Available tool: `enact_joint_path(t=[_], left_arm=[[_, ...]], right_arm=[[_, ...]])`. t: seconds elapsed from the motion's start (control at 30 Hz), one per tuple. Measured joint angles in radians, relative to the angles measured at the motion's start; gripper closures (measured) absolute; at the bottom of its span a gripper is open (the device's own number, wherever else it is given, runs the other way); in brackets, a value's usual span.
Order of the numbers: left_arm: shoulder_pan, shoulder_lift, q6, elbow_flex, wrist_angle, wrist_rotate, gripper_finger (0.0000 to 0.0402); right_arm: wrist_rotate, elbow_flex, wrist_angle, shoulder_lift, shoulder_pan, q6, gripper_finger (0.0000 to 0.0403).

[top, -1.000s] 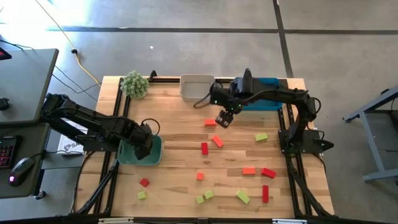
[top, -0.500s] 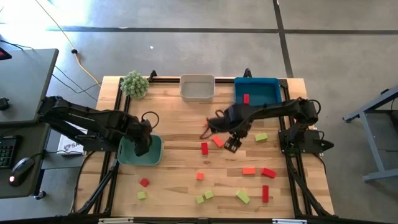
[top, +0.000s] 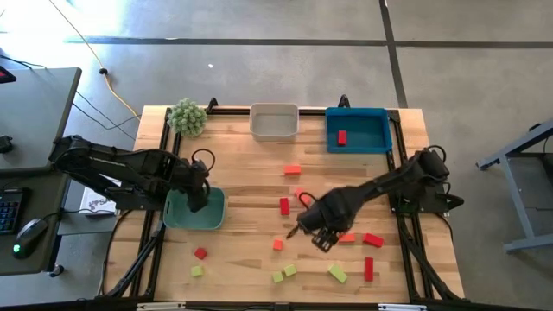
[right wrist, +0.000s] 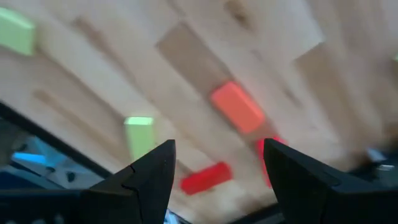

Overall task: Sort & place blocks by color
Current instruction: Put the green block into the gray bin

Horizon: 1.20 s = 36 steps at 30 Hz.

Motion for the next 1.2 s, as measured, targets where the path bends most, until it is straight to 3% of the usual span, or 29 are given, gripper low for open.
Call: enact_joint_path(t=[0.33,0.67,1.2], left_arm=[[0.003,0.000,-0.073,0.000,0.005,0.010,0.0243],[0.003,0.000,-0.155,0.000,0.018,0.016,0.0243],[0.003,0.000,-0.192,0.000,0.070,0.019,0.0243]], right_arm=[[0.101,0.000,0.121,0.000,0.188,0.241,0.0171],[0.242,0.001,0.157,0.007,0.319,0.335,0.0171],[0.196,0.001,0.281,0.182,0.378,0.330,0.0171]])
